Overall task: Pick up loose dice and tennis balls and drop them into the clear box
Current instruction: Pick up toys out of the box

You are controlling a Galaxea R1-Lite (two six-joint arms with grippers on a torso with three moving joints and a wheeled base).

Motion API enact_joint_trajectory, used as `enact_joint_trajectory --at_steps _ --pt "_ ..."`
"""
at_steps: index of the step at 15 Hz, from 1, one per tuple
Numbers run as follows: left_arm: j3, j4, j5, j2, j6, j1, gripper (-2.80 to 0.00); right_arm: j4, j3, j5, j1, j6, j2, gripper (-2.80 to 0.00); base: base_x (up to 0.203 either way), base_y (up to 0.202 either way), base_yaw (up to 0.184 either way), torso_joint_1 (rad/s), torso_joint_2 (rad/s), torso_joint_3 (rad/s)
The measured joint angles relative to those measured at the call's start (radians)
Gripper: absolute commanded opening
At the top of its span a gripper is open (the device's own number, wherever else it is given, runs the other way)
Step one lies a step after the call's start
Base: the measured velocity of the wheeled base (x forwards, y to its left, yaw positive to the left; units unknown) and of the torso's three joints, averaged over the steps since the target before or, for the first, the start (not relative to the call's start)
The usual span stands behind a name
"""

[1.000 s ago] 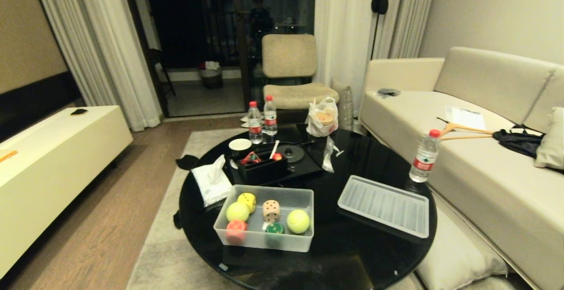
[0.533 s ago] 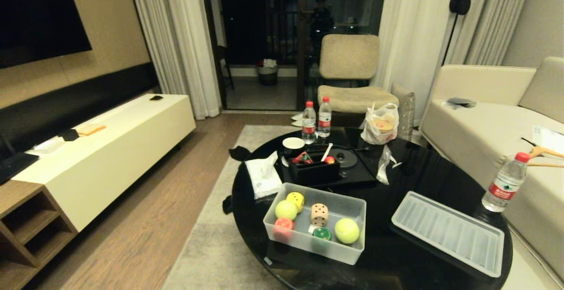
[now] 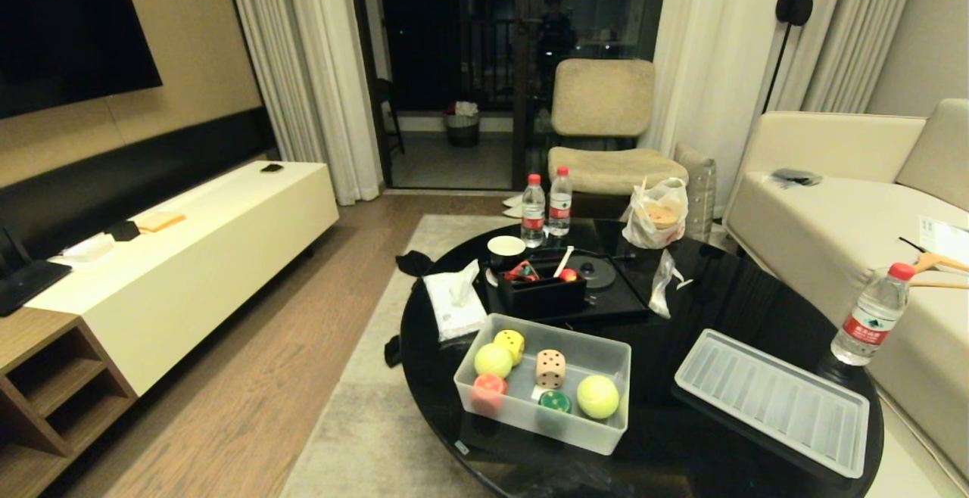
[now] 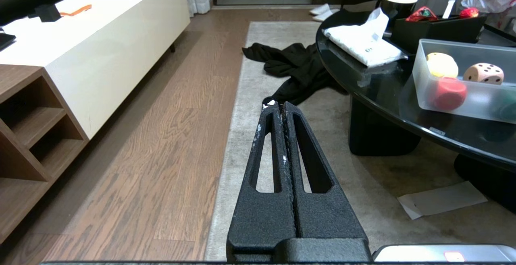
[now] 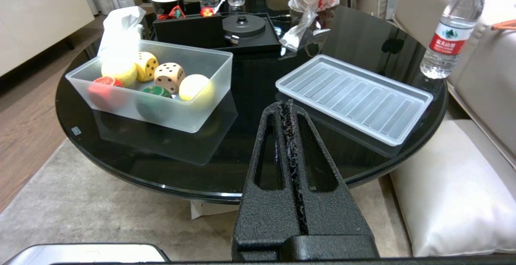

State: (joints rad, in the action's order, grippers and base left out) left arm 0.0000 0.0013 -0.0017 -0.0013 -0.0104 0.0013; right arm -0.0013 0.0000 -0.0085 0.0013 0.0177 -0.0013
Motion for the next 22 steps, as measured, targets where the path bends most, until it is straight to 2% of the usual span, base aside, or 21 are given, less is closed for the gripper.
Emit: enact_joint_trajectory --at_steps 4,17,22 --pt "0.000 0.000 0.000 0.000 0.000 0.000 -2.80 0.000 0.000 0.000 0.000 0.001 0.000 -2.80 0.000 0.000 0.000 0.000 0.00 0.000" --pt "0.000 0.000 0.000 0.000 0.001 0.000 -2.80 0.000 0.000 -0.001 0.000 0.001 0.000 -2.80 -0.183 0.000 0.006 0.001 0.00 0.002" --pt "0.000 0.000 0.000 0.000 0.001 0.000 -2.80 0.000 0.000 -0.001 0.000 0.001 0.000 -2.80 -0.020 0.000 -0.002 0.000 0.00 0.001"
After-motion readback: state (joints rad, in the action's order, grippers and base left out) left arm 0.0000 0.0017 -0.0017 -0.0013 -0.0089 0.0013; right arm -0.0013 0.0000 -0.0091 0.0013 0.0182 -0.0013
